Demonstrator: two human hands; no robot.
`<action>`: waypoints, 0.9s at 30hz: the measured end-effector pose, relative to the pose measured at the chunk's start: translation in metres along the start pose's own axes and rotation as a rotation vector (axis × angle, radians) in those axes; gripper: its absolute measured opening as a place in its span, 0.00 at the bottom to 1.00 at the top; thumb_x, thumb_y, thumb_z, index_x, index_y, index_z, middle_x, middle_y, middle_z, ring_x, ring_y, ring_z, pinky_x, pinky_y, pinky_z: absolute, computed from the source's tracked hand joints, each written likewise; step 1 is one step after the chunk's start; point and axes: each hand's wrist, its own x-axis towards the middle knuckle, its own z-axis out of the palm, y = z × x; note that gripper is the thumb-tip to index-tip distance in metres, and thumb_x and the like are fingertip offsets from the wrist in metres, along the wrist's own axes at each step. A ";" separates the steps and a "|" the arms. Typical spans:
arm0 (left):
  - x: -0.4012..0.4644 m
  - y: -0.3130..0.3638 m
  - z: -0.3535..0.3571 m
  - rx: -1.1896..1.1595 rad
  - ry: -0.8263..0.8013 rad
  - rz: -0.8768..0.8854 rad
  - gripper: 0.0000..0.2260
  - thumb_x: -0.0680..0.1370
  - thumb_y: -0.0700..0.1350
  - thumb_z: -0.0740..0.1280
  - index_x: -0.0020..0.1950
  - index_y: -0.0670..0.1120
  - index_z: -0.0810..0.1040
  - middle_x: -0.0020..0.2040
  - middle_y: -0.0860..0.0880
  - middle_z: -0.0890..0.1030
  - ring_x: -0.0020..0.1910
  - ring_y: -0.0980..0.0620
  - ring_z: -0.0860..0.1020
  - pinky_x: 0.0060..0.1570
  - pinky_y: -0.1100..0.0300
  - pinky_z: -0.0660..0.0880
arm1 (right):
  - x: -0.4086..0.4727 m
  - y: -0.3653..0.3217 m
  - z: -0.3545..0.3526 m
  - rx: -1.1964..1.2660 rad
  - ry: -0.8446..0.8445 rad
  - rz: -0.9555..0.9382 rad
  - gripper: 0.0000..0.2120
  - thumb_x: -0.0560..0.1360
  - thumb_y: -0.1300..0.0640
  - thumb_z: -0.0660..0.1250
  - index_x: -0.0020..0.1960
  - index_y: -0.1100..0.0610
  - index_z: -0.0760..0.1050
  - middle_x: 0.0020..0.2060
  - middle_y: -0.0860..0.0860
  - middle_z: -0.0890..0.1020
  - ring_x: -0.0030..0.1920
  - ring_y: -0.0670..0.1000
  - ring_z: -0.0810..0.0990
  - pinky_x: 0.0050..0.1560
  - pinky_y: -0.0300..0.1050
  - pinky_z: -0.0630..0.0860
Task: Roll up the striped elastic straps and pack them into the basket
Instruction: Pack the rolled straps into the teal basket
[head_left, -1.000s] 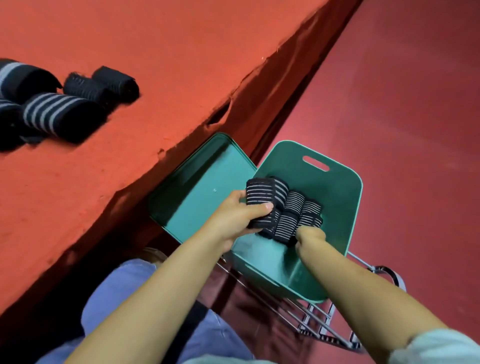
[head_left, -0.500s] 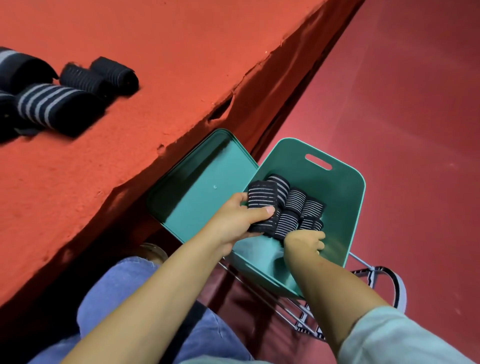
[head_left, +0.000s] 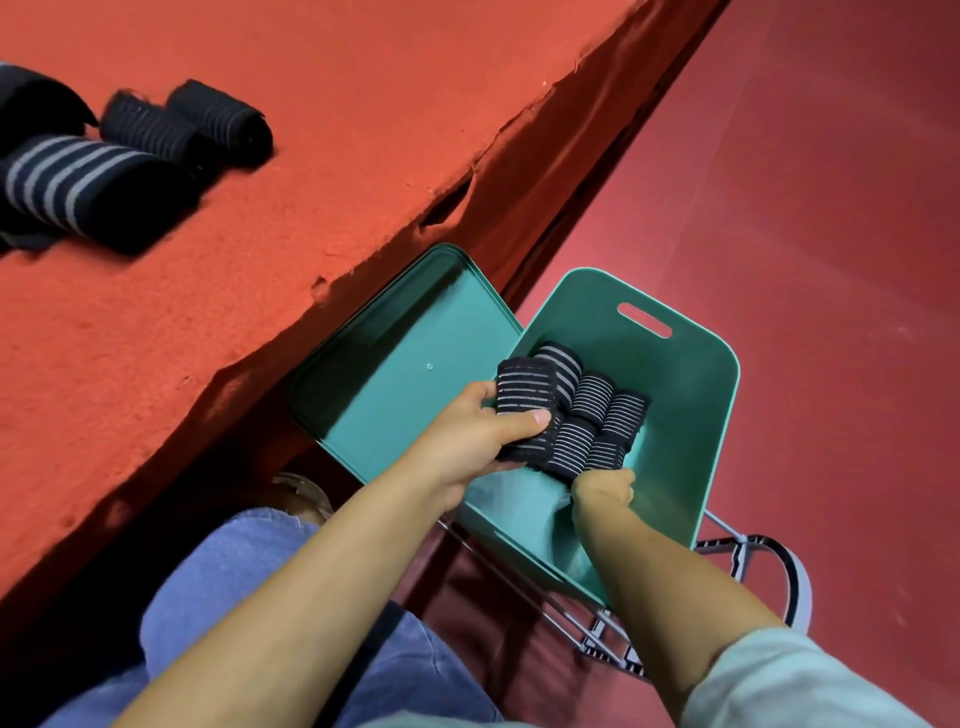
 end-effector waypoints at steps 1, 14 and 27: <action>0.000 0.001 0.000 -0.001 0.001 0.001 0.14 0.76 0.38 0.71 0.59 0.45 0.71 0.48 0.48 0.83 0.42 0.52 0.83 0.46 0.57 0.80 | 0.001 -0.001 0.003 -0.039 0.030 -0.023 0.23 0.78 0.65 0.56 0.72 0.63 0.59 0.71 0.61 0.65 0.69 0.64 0.65 0.68 0.56 0.63; -0.008 0.010 -0.007 -0.011 0.029 0.057 0.16 0.76 0.36 0.70 0.61 0.43 0.70 0.48 0.46 0.83 0.43 0.50 0.82 0.53 0.51 0.80 | -0.067 -0.048 -0.016 0.279 -0.268 -0.445 0.16 0.83 0.52 0.55 0.54 0.61 0.77 0.54 0.57 0.80 0.54 0.57 0.78 0.59 0.50 0.71; -0.023 0.010 -0.010 0.475 0.108 0.235 0.18 0.71 0.38 0.75 0.55 0.53 0.74 0.45 0.53 0.81 0.45 0.53 0.81 0.54 0.48 0.79 | -0.140 -0.043 -0.084 0.304 -0.905 -0.704 0.09 0.74 0.58 0.71 0.52 0.60 0.78 0.43 0.50 0.83 0.43 0.47 0.80 0.56 0.51 0.77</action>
